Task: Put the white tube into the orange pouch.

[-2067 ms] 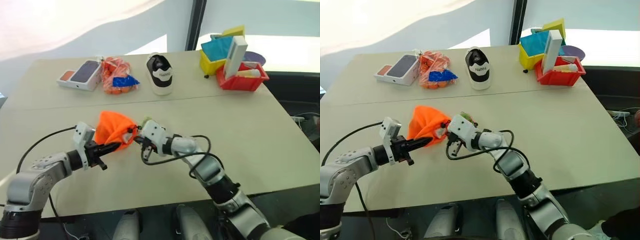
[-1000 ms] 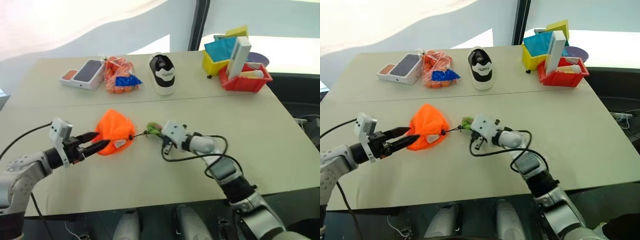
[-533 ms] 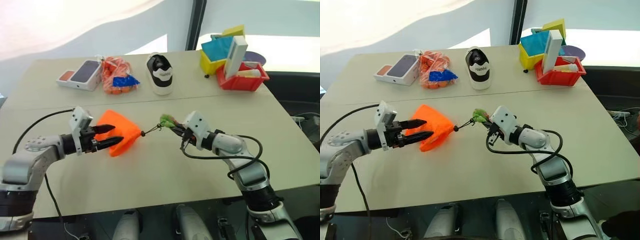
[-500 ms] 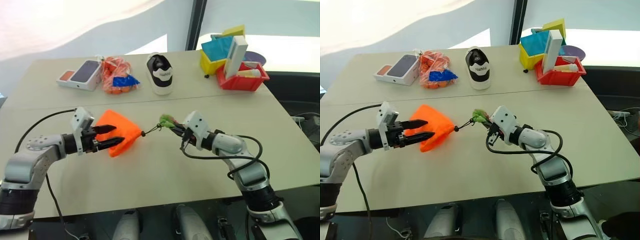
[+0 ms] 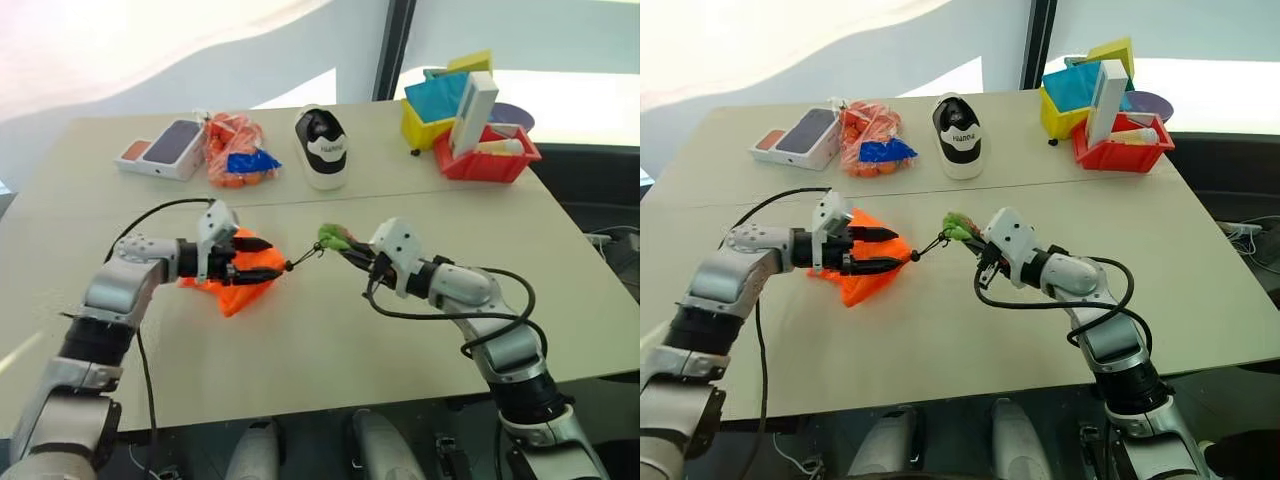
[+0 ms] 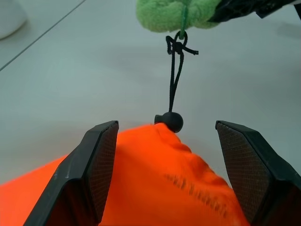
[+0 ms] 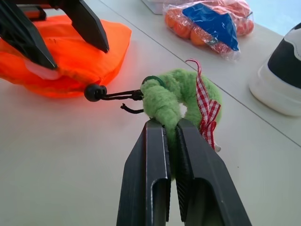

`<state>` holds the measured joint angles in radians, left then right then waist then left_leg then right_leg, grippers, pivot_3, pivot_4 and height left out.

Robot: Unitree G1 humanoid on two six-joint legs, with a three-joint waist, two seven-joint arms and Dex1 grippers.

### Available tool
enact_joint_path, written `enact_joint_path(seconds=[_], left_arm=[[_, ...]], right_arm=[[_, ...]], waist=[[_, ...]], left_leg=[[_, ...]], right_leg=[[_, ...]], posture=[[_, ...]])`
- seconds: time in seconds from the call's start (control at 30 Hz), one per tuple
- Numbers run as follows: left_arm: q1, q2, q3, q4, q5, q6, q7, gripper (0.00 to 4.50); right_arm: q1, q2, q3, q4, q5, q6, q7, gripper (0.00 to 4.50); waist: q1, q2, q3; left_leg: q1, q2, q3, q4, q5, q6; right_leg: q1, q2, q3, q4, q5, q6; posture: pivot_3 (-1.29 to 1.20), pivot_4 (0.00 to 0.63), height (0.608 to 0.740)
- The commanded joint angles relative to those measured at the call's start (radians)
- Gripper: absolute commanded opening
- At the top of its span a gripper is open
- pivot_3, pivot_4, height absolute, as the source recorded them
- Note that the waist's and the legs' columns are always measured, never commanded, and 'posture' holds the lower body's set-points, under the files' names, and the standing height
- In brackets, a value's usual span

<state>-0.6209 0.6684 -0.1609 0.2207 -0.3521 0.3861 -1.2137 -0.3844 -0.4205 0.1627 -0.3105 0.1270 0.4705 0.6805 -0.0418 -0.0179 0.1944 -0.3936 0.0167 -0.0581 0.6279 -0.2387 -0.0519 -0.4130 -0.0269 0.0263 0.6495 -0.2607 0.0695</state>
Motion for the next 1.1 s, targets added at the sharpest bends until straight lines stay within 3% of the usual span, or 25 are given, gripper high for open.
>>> enact_joint_path(seconds=[0.03, 0.23, 0.73, 1.1], left_arm=[[-0.049, -0.015, -0.036, 0.051, 0.055, -0.059, -0.043, 3.51], [-0.079, -0.048, -0.049, 0.093, 0.109, -0.115, -0.054, 3.51], [-0.037, -0.044, -0.031, 0.055, 0.088, -0.041, -0.07, 3.51], [-0.078, -0.081, -0.014, 0.162, 0.068, -0.055, -0.123, 3.51]], right_arm=[[-0.019, -0.007, -0.012, -0.053, 0.011, -0.021, -0.003, 0.05], [-0.023, -0.012, -0.013, -0.08, 0.014, -0.004, -0.005, 0.05], [-0.038, -0.011, 0.004, -0.069, 0.012, -0.015, 0.0, 0.05], [-0.03, -0.017, 0.013, -0.085, 0.012, -0.015, 0.0, 0.05]], waist=[[-0.001, 0.0, 0.0], [0.0, 0.0, 0.0], [0.001, 0.0, 0.0], [0.0, 0.0, 0.0]], left_leg=[[0.0, 0.0, 0.0, 0.0, 0.0, 0.0], [0.0, 0.0, 0.0, 0.0, 0.0, 0.0], [0.0, 0.0, -0.001, 0.001, 0.0, 0.0], [0.0, 0.0, -0.001, 0.001, 0.0, 0.0]], right_leg=[[0.0, 0.0, 0.0, 0.0, 0.0, 0.0], [0.0, 0.0, 0.0, 0.0, 0.0, 0.001], [0.0, 0.0, 0.0, 0.001, 0.0, 0.001], [0.0, 0.0, 0.0, 0.001, 0.0, 0.001]], posture=[[0.0, 0.15, 0.74], [0.0, 0.15, 0.74], [0.0, 0.15, 0.74], [0.0, 0.15, 0.74]])
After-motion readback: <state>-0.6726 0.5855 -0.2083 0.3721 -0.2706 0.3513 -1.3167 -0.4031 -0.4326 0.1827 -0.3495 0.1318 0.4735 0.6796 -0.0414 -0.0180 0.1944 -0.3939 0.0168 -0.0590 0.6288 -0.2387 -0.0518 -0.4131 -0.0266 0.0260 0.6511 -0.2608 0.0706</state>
